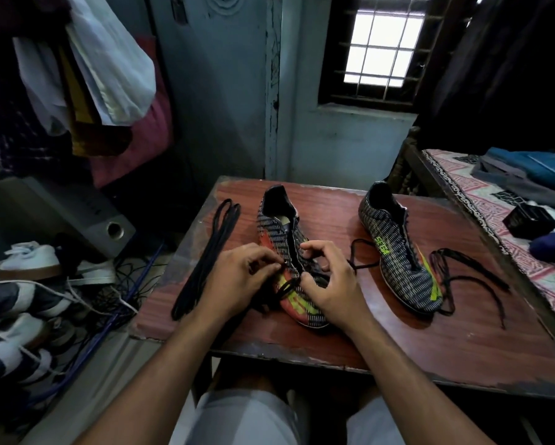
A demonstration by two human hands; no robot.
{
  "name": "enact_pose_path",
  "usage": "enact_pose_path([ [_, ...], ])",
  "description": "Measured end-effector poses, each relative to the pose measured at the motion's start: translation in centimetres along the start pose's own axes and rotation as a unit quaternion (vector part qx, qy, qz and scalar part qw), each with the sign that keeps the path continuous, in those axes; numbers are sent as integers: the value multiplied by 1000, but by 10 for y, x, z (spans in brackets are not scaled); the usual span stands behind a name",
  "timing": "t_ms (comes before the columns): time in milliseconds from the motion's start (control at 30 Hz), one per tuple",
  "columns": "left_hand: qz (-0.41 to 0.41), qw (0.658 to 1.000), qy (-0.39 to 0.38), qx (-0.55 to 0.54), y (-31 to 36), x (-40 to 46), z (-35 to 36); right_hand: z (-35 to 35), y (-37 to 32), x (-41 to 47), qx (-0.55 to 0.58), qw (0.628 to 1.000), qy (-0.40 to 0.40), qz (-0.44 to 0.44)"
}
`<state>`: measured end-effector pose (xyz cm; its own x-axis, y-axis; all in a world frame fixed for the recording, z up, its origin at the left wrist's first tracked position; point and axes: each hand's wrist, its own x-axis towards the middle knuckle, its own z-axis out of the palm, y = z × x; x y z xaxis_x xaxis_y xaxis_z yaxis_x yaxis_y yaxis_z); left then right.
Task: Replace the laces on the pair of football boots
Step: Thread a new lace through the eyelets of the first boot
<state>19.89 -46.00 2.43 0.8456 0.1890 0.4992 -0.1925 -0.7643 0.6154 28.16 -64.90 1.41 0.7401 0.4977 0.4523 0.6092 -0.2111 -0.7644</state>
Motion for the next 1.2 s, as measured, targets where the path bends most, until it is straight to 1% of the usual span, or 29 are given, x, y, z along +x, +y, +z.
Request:
enact_pose_path([
  [67,-2,999,13,29,-2,-1,2,0,1,1,1,1000,-7,5],
  [200,3,985,5,170,-11,4,-1,2,1,0,-20,999,-27,14],
  [267,-18,979,15,201,-14,4,-4,4,-1,-2,-36,999,-33,14],
  [300,-44,982,26,181,-13,4,-5,5,-2,-2,-42,998,-32,16],
  [367,-92,989,62,96,-9,2,-3,6,-3,-3,-49,998,-31,21],
  [400,-122,988,88,42,-6,2,-2,6,-3,-3,-53,998,-32,22],
  [433,-166,979,114,-40,-4,4,-2,5,-4,-3,-57,998,-33,24],
  [467,-222,951,146,-157,-1,7,-4,5,-5,-3,-60,997,-34,25],
  [500,-269,903,180,-282,4,10,-7,4,-5,-3,-61,997,-34,26],
  [533,-305,846,213,-381,7,13,-10,4,-6,-4,-62,997,-35,27],
  [567,-324,800,238,-445,10,15,-15,4,-7,-4,-63,997,-36,29],
  [600,-329,773,254,-479,11,16,-18,4,-7,-4,-64,997,-37,29],
  [633,-329,765,265,-487,10,17,-21,4,-7,-4,-64,997,-38,29],
  [667,-324,774,269,-472,7,17,-21,4,-7,-4,-63,997,-38,29],
  [700,-321,797,267,-437,2,16,-20,4,-6,-4,-62,997,-37,28],
  [733,-310,833,252,-383,1,14,-21,4,-6,-4,-61,997,-37,27],
  [767,-287,879,232,-303,-1,13,-22,4,-5,-4,-61,997,-36,26],
  [800,-242,926,200,-208,-2,11,-24,4,-5,-4,-60,997,-34,25],
  [833,-187,964,153,-107,-3,9,-26,4,-5,-4,-59,997,-33,24],
  [867,-134,986,95,-25,-4,7,-28,4,-6,-4,-59,997,-31,24],
  [900,-90,994,30,47,-5,6,-28,4,-6,-4,-60,998,-30,24],
  [933,-60,992,-26,111,-8,4,-27,5,-6,-4,-60,997,-29,24],
  [967,-45,984,-67,161,-12,4,-26,5,-6,-4,-60,997,-28,24],
  [1000,-40,979,-78,186,-16,4,-24,5,-6,-4,-60,998,-28,24],
  [1033,-36,982,-66,173,-21,5,-22,5,-6,-4,-60,998,-29,25],
  [1067,-34,991,-42,125,-23,5,-21,5,-6,-4,-60,997,-29,26],
  [1133,-60,998,22,-26,-23,4,-20,5,-6,-4,-60,997,-30,25],
  [1167,-99,986,51,-128,-21,5,-21,5,-5,-4,-60,997,-29,24],
  [1200,-143,956,83,-242,-16,6,-22,5,-5,-3,-59,998,-29,23],
])
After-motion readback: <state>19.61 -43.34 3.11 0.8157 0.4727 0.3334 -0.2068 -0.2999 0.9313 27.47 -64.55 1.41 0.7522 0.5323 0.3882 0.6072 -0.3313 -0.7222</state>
